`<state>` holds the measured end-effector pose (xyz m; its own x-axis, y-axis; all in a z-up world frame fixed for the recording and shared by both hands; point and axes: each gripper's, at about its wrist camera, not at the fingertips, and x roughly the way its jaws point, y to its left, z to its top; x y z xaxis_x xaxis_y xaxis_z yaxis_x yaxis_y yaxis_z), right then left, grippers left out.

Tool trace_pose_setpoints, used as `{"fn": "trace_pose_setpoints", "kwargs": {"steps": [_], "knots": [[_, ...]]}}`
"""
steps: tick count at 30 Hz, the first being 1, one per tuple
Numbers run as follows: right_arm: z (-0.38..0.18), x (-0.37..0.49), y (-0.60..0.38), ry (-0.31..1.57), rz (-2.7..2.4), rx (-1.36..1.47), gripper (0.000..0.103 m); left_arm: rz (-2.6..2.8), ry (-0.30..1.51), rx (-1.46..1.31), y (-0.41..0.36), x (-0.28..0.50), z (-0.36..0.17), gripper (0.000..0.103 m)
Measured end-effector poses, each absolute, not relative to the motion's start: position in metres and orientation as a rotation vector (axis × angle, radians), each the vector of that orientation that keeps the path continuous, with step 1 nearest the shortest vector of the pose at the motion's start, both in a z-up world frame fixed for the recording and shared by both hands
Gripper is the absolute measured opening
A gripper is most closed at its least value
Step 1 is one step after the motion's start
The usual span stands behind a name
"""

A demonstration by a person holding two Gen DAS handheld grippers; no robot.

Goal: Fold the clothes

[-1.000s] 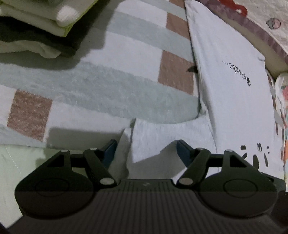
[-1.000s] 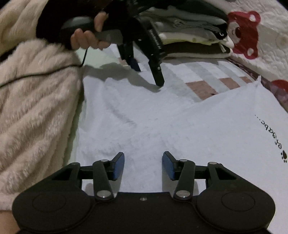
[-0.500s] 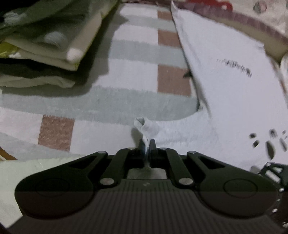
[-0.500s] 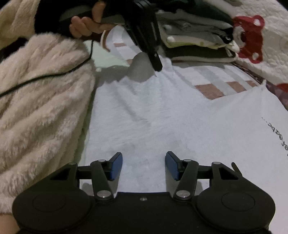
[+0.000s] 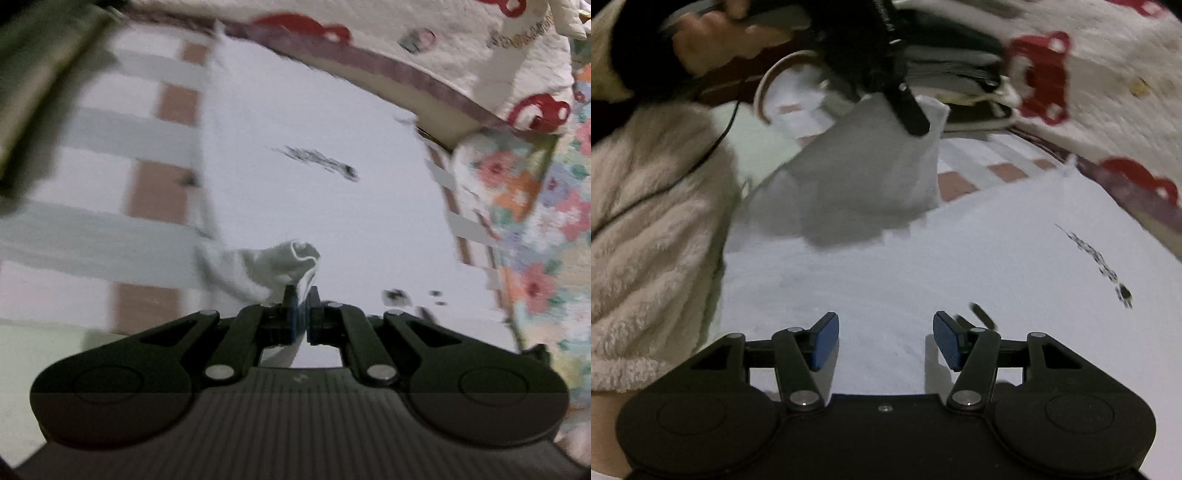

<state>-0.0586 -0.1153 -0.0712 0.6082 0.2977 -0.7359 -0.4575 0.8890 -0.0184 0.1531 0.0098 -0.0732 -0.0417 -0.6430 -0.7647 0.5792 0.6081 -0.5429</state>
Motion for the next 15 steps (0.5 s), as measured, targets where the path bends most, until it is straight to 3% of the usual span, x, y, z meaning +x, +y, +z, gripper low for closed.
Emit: {"fn": "trace_pose_setpoints", "kwargs": {"steps": [4,5,7,8,11,15], "knots": [[-0.071,-0.063,-0.132,0.819,0.421,-0.155,0.062,-1.059,1.342,-0.099,-0.033,0.136,-0.097,0.01],[-0.071,-0.065,-0.135,0.823,0.416,-0.142,0.062,-1.062,1.361,-0.097,-0.036,0.132,-0.105,0.016],[-0.073,-0.067,-0.143,0.826,0.415,-0.091,0.062,-1.064,1.4,-0.094,-0.043,0.125,-0.119,0.04],[-0.074,-0.067,-0.147,0.828,0.415,-0.055,0.062,-1.05,1.394,-0.103,-0.042,0.121,-0.122,0.044],[-0.077,-0.064,-0.158,0.846,0.404,0.069,0.062,-1.038,1.261,-0.093,-0.024,0.109,-0.104,0.048],[-0.078,-0.058,-0.172,0.872,0.358,0.248,0.062,-0.808,1.125,0.042,0.012,0.089,-0.076,0.064]]}}
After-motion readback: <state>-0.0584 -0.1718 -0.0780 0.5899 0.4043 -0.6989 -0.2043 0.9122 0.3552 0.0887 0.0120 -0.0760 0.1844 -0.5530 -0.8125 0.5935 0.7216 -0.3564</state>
